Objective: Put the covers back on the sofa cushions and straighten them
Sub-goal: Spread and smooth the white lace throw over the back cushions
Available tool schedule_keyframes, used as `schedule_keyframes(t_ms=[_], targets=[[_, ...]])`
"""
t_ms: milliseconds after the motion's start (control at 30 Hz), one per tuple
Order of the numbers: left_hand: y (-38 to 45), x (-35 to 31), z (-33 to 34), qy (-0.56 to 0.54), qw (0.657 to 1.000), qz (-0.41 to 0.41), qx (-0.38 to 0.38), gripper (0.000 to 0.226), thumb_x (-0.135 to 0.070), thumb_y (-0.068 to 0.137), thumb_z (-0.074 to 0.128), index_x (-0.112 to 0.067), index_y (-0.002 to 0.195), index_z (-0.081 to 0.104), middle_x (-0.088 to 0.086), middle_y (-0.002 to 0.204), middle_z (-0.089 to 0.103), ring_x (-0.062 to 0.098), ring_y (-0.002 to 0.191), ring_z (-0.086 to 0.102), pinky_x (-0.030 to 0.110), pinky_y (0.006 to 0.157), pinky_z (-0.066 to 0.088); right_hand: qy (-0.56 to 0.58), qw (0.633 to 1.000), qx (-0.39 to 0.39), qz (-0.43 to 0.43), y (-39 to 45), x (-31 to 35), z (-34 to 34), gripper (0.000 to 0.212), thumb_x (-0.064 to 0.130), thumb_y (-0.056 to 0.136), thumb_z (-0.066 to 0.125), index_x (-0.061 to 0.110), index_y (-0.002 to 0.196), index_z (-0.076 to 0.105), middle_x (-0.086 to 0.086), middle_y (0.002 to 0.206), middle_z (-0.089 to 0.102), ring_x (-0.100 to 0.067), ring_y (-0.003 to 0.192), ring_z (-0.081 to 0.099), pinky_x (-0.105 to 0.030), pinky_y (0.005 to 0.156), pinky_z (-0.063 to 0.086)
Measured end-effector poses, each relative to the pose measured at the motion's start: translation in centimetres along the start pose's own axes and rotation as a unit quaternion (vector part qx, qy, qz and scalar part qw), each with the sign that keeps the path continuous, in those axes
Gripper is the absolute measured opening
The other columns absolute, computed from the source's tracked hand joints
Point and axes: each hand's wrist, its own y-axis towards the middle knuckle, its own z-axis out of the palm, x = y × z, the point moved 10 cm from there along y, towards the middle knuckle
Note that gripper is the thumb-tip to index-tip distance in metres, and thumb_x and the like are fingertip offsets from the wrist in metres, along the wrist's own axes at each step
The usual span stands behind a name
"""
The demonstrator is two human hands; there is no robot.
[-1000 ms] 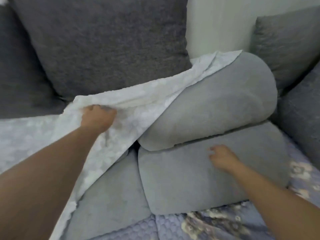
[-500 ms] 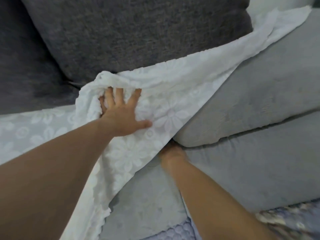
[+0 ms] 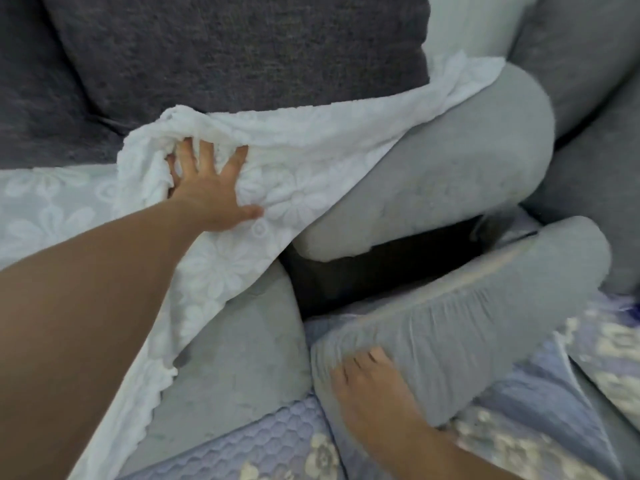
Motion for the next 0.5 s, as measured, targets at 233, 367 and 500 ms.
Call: schedule_keyframes(t_ms=[233, 367, 500], targets=[[-6.3, -5.7, -3.8, 0.09, 0.99, -0.111, -0.011, 0.071, -0.044, 0.093, 0.042, -0.02, 0.156, 0.019, 0.023, 0.164, -0.002, 0.051, 0.148, -0.006, 0.064, 0.118, 0.004, 0.119, 0.984, -0.117, -0.069, -12.1, -1.2, 0.5, 0.006, 0.032, 0.078, 0.067, 0.028, 0.077, 0.064, 0.006, 0.077, 0.057, -0.015, 0.075, 0.054, -0.032, 0.08, 0.04], [-14.7, -15.7, -0.2, -0.126, 0.99, -0.019, -0.051, 0.041, -0.027, 0.087, 0.057, -0.009, 0.123, 0.057, 0.021, 0.136, 0.045, 0.042, 0.125, 0.042, 0.049, 0.104, 0.037, 0.206, 0.947, -0.222, 0.11, -11.7, -14.2, -1.1, 0.032, 0.036, 0.093, 0.045, 0.021, 0.105, 0.071, -0.001, 0.111, 0.064, -0.025, 0.105, 0.057, -0.042, 0.098, 0.043], [-26.7, -23.9, 15.1, -0.31, 0.879, -0.087, 0.352, 0.05, -0.047, 0.101, 0.044, -0.016, 0.139, 0.049, 0.015, 0.143, 0.049, 0.035, 0.128, 0.048, 0.036, 0.098, 0.042, 0.183, 0.935, 0.007, 0.304, -12.8, -29.2, 5.5, 0.052, 0.047, 0.095, 0.023, 0.033, 0.123, 0.064, 0.005, 0.139, 0.053, -0.023, 0.133, 0.039, -0.051, 0.117, 0.016]])
